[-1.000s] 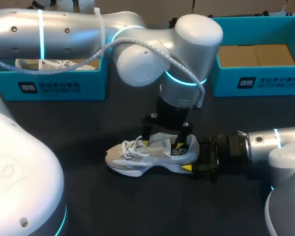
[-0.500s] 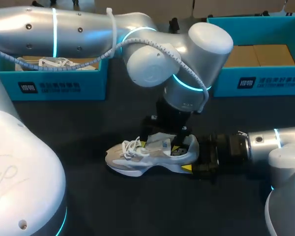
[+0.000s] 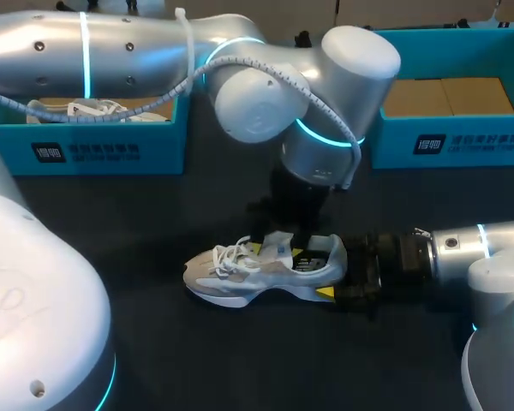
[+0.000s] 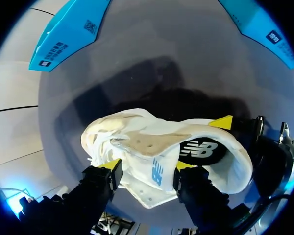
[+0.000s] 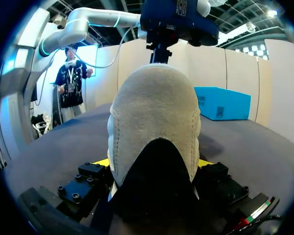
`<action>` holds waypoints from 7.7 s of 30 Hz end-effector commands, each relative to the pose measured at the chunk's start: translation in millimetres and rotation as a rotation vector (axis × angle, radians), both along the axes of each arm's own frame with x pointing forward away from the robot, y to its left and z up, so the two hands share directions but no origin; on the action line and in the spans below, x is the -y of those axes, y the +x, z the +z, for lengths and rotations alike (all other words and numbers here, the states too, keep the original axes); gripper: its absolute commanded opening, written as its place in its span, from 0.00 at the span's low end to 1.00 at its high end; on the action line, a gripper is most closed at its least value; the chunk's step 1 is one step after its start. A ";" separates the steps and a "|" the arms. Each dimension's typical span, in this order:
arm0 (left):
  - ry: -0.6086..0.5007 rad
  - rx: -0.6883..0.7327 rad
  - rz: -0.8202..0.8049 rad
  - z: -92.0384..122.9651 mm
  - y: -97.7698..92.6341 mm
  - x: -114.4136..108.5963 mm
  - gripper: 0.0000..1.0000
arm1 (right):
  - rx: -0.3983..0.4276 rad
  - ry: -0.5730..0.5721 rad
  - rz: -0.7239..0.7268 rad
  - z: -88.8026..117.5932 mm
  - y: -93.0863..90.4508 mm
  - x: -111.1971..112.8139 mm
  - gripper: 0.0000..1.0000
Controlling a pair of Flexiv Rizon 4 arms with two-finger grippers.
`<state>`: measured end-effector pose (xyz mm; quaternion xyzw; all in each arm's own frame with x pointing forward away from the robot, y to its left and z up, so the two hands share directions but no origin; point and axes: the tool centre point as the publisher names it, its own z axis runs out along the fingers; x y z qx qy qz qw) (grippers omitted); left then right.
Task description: Take the shoe out of the shoebox, open the shoe tongue, remove and reinsert the insole, then place the shoe into the shoebox
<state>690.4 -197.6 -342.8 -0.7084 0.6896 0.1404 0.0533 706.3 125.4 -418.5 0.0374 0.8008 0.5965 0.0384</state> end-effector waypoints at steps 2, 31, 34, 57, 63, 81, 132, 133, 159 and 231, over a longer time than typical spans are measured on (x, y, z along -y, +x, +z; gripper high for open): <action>-0.043 -0.002 -0.001 10.2 -2.8 -9.5 0.53 | -0.001 -0.005 -0.001 1.1 -0.3 -1.0 0.00; -0.386 -0.080 0.034 39.8 -8.5 -44.5 0.00 | -0.001 -0.005 -0.001 1.1 -0.3 -1.0 0.00; -0.466 -0.088 0.031 41.8 -9.4 -53.6 0.00 | -0.001 -0.005 -0.001 1.1 -0.3 -1.0 0.00; -0.704 -0.094 0.046 6.0 -4.2 -106.5 0.00 | -0.001 -0.005 -0.001 1.1 -0.3 -1.0 0.00; -0.664 -0.103 0.048 -12.3 -2.5 -114.0 0.00 | -0.001 -0.005 -0.001 1.1 -0.3 -1.0 0.00; -0.700 -0.021 -0.177 52.1 -13.6 -122.1 0.76 | -0.001 -0.005 -0.001 1.1 -0.3 -1.0 0.00; -0.381 -0.218 -1.355 118.9 -30.9 7.8 0.00 | -0.001 -0.005 -0.001 1.1 -0.3 -1.0 0.00; -0.374 -0.224 -1.362 111.1 -28.0 12.8 0.00 | -0.001 -0.005 -0.001 1.1 -0.3 -1.0 0.00; -0.419 -0.228 -1.453 48.8 -13.2 28.9 0.00 | -0.001 -0.005 -0.001 1.1 -0.3 -1.0 0.00; -0.486 -0.312 -1.570 -62.6 -24.2 3.4 0.29 | -0.001 -0.005 -0.001 1.1 -0.3 -1.0 0.00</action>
